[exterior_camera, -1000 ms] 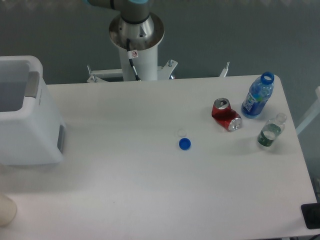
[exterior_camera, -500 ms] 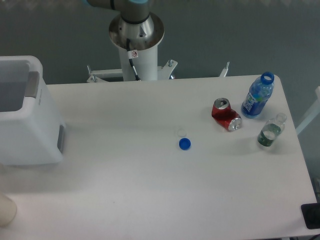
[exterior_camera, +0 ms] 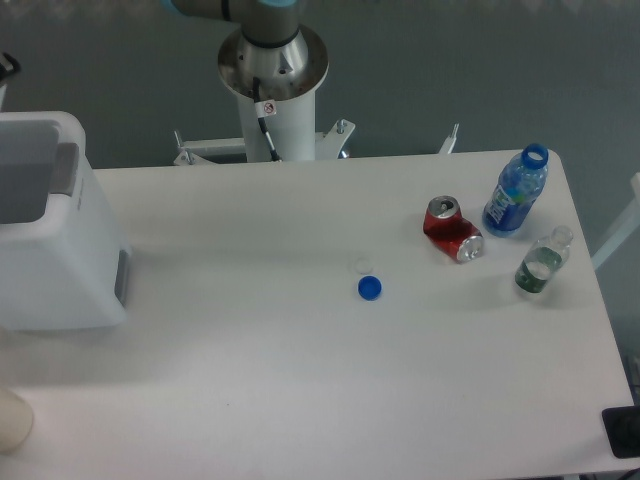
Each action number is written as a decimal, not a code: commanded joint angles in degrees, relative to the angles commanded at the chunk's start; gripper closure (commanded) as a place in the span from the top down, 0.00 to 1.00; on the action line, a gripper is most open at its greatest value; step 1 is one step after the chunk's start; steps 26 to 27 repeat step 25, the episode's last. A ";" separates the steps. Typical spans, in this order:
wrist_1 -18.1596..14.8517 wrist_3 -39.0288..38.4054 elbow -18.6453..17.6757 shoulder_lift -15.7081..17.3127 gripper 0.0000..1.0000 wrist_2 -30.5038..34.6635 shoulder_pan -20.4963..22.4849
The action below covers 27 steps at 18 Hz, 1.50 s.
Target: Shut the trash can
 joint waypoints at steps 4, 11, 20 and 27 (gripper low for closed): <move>0.00 0.00 -0.44 -0.53 0.00 0.00 0.44; -0.35 0.00 -1.06 -3.16 0.00 2.28 0.71; -0.09 0.00 -2.90 -5.01 0.00 2.55 0.88; 0.18 0.00 -2.90 -7.03 0.00 3.52 0.88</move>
